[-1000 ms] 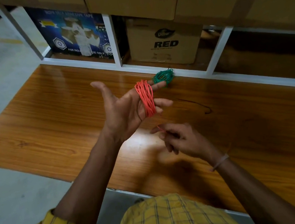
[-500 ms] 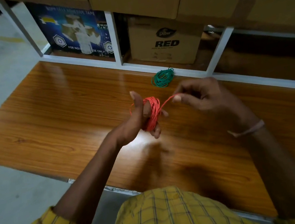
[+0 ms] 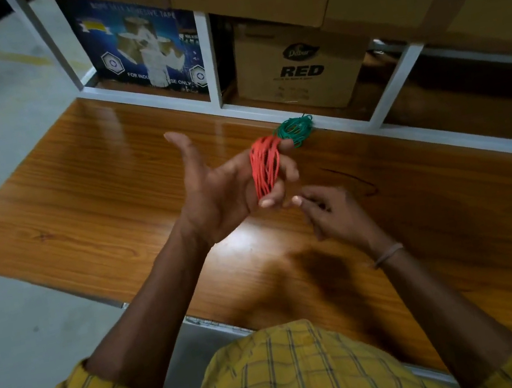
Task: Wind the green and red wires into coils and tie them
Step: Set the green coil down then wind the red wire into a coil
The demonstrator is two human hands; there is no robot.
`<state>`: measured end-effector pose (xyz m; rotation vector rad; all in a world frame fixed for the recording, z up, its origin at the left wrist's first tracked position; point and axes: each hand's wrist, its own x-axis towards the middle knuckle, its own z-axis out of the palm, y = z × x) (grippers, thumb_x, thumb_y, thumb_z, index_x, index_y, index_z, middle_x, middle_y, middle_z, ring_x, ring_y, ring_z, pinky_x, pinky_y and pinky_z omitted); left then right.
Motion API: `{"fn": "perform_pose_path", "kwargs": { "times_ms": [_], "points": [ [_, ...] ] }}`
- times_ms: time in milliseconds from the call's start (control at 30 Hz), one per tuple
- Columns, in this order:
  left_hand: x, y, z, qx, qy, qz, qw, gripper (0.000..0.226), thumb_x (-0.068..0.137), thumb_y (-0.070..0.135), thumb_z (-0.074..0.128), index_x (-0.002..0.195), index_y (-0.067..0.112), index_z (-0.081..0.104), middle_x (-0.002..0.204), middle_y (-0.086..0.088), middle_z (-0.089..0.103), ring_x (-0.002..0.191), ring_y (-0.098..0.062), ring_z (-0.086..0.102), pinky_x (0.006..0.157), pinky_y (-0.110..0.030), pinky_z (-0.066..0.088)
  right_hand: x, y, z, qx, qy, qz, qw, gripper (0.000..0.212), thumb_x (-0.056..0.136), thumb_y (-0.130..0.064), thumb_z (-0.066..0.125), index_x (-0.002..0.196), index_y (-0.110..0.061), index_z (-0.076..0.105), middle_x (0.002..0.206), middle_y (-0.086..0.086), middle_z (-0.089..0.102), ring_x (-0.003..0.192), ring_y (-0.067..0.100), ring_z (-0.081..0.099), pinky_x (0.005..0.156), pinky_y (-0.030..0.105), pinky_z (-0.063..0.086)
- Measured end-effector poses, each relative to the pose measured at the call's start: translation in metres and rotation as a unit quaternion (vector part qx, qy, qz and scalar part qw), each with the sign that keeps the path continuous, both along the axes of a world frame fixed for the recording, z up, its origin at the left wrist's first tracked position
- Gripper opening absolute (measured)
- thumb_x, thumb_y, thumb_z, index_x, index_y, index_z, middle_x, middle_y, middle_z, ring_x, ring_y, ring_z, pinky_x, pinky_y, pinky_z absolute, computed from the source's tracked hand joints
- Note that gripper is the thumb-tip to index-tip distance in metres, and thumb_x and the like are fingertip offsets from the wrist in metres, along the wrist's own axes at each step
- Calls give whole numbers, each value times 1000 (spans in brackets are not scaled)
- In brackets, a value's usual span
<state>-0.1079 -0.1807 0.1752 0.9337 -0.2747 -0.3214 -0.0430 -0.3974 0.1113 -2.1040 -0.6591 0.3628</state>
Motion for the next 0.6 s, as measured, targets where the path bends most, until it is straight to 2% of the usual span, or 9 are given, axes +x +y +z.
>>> {"fn": "perform_pose_path", "kwargs": {
  "times_ms": [100,167,233,300,400,467,533,600],
  "points": [
    [12,5,3,-27,4,55,998,146,71,96,-23,156,-12,27,132,-27,53,78,-27,48,74,-37,42,-12,3,-5,-20,-42,21,999,26,107,-26,54,122,-21,75,62,3,61,47,12,57,50,31,47],
    [18,2,1,-26,12,95,995,143,73,94,-23,157,-9,29,143,-32,52,85,-30,52,78,-37,48,-15,4,-1,-45,-95,38,994,31,106,-33,53,128,-25,73,64,0,63,55,14,59,57,33,48],
    [22,-4,-5,-15,23,142,989,140,75,91,-23,155,-5,37,152,-30,51,92,-32,57,84,-40,50,-19,6,5,-92,-139,74,983,30,103,-39,53,119,-26,74,70,-2,67,62,16,62,59,36,50],
    [28,-8,-10,27,32,188,981,137,75,88,-27,149,0,48,152,-25,55,96,-35,61,88,-42,49,-23,6,12,-121,-153,107,975,27,99,-42,53,105,-26,74,69,-5,66,62,15,61,59,39,51],
    [37,-10,-17,129,52,230,963,137,71,90,-23,153,5,45,147,-16,63,93,-40,69,85,-42,53,-27,1,31,-118,-139,143,973,23,94,-43,55,99,-29,73,63,-7,60,57,12,56,56,38,48],
    [36,-9,-20,211,58,219,951,141,58,104,-3,159,14,38,137,-13,70,92,-46,72,87,-43,56,-25,-3,49,-109,-119,167,973,20,97,-41,58,90,-26,70,61,-5,58,54,14,55,53,40,44],
    [31,-8,-28,300,45,169,938,149,48,110,11,157,14,43,116,-27,75,99,-51,71,98,-50,54,-19,-6,70,-87,-95,176,976,24,99,-39,60,85,-22,69,63,-1,59,56,17,55,53,41,42],
    [24,-8,-35,352,26,113,929,137,50,111,10,140,20,62,106,-40,69,101,-49,71,106,-51,53,-8,-9,88,-53,-81,165,982,19,102,-34,61,90,-24,71,69,-3,63,60,14,57,53,33,41]
  ]
}}
